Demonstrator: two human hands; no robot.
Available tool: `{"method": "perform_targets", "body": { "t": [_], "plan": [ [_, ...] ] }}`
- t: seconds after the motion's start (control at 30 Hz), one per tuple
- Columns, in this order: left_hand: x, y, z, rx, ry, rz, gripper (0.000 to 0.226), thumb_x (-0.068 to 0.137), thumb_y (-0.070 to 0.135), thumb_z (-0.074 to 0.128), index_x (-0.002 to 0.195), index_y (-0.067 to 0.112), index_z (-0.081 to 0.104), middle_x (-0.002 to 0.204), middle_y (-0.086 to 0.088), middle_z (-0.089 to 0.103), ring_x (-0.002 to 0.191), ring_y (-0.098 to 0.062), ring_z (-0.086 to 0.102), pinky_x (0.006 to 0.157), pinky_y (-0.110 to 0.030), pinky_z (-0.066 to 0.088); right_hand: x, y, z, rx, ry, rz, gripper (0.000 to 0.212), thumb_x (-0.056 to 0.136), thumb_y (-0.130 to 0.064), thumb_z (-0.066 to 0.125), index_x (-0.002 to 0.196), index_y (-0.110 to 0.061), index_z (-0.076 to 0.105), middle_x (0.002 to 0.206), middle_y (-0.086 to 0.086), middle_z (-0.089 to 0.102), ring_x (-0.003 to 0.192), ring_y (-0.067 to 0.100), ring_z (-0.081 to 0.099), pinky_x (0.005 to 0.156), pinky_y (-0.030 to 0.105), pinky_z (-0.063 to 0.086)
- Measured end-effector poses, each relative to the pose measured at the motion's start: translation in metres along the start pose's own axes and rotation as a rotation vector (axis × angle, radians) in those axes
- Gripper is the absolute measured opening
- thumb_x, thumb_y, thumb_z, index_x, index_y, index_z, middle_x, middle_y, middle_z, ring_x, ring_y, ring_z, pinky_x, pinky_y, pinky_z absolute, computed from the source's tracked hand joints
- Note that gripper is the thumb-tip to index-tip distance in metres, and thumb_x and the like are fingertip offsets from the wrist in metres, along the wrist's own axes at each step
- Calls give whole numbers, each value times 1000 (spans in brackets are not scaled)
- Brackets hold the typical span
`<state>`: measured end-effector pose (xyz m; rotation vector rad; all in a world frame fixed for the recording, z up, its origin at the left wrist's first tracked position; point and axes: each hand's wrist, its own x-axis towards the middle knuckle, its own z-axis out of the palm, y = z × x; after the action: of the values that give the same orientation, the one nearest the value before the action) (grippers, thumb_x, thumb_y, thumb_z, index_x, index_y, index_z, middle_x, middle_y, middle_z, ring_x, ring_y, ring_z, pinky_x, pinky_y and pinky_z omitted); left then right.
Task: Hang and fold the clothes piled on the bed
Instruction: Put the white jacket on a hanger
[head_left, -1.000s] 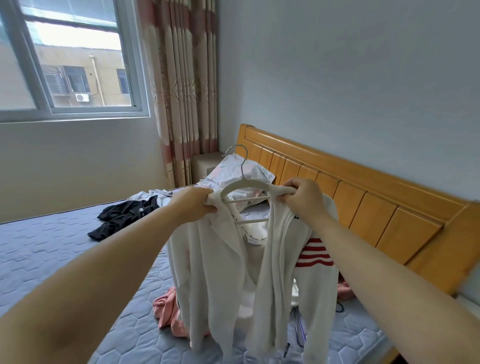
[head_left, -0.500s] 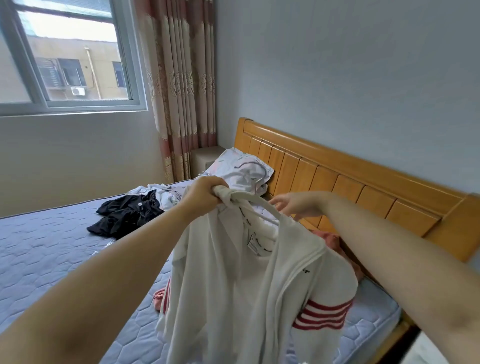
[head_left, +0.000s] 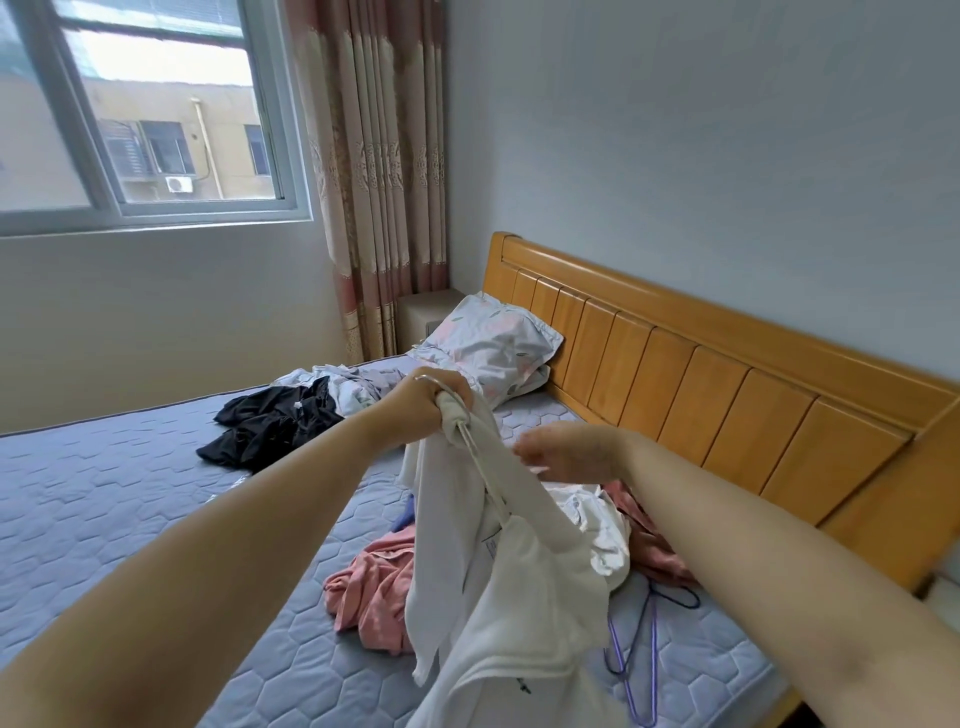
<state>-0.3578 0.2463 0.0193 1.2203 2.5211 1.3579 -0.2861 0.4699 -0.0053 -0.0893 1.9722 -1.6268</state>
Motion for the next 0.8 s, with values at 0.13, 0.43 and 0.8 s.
{"method": "perform_targets", "body": {
  "t": [0.13, 0.43, 0.8],
  "plan": [
    [-1, 4, 2, -71, -90, -43, 36, 45, 6, 63, 55, 41, 66, 70, 2, 59, 72, -17, 52, 71, -34, 45, 13, -3, 3, 3, 62, -35, 38, 89, -18, 64, 123, -6, 53, 116, 7, 60, 107, 19, 56, 108, 42, 39],
    [-9, -7, 4, 116, -180, -48, 58, 69, -12, 67, 56, 44, 64, 66, 13, 60, 69, -6, 54, 69, -23, 47, -19, -57, -16, -180, 103, 59, 14, 85, -10, 68, 95, -5, 61, 94, 8, 68, 82, 17, 68, 69, 28, 57],
    [-19, -15, -11, -25, 119, -204, 48, 73, -22, 55, 57, 23, 61, 59, 11, 57, 59, -1, 50, 58, -12, 41, -24, 54, -59, -1095, 1081, 447, 19, 88, -9, 39, 92, -9, 58, 79, 2, 56, 69, 19, 51, 61, 30, 40]
  ]
}}
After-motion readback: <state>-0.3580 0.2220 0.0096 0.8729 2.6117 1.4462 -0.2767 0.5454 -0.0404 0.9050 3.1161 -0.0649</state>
